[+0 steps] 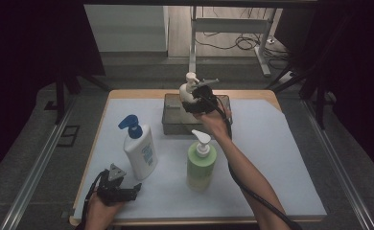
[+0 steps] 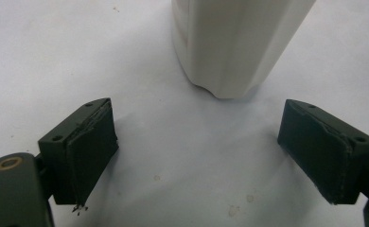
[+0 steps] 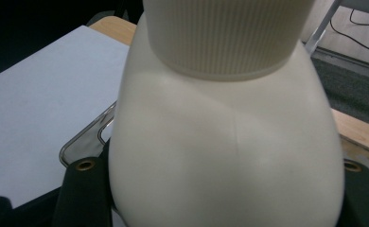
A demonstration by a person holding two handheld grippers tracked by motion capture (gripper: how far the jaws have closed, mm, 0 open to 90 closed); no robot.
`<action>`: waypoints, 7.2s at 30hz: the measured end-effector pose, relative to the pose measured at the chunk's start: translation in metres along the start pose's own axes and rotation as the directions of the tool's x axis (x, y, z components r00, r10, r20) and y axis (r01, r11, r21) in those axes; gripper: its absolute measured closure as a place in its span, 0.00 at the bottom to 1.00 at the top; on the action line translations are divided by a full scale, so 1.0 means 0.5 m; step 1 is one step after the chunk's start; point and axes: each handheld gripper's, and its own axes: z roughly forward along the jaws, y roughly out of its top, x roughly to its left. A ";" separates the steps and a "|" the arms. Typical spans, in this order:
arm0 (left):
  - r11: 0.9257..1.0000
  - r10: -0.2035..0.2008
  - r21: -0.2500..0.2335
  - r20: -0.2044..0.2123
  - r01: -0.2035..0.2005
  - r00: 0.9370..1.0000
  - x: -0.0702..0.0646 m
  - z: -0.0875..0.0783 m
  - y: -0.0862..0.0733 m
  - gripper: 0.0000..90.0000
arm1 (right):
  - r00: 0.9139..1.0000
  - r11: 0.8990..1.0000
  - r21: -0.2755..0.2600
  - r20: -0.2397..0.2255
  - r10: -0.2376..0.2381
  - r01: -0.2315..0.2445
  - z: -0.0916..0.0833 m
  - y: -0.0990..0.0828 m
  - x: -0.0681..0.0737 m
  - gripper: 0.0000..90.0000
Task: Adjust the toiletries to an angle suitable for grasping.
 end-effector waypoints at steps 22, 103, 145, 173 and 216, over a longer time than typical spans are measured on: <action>1.000 0.000 0.000 -0.001 0.000 1.000 0.000 0.000 0.000 0.13 | 0.999 1.000 0.022 -0.029 -0.020 0.021 0.011 -0.026 -0.009 0.38; 1.000 -0.001 0.000 -0.001 0.001 1.000 0.000 0.000 0.000 0.13 | 0.995 0.989 0.115 -0.018 0.098 -0.095 0.032 -0.112 -0.077 0.97; 1.000 -0.002 0.000 0.000 0.002 1.000 0.000 0.000 0.000 0.13 | 0.992 0.991 0.123 -0.103 0.070 -0.057 0.068 -0.092 -0.029 0.97; 1.000 -0.002 0.000 0.000 0.002 1.000 0.000 0.000 0.000 0.13 | 0.986 0.991 0.133 -0.158 0.049 -0.028 0.096 -0.085 0.007 0.97; 1.000 -0.003 0.000 0.000 0.003 1.000 0.000 0.000 0.000 0.13 | 0.988 0.993 0.106 -0.154 -0.027 0.043 0.092 -0.076 0.025 0.83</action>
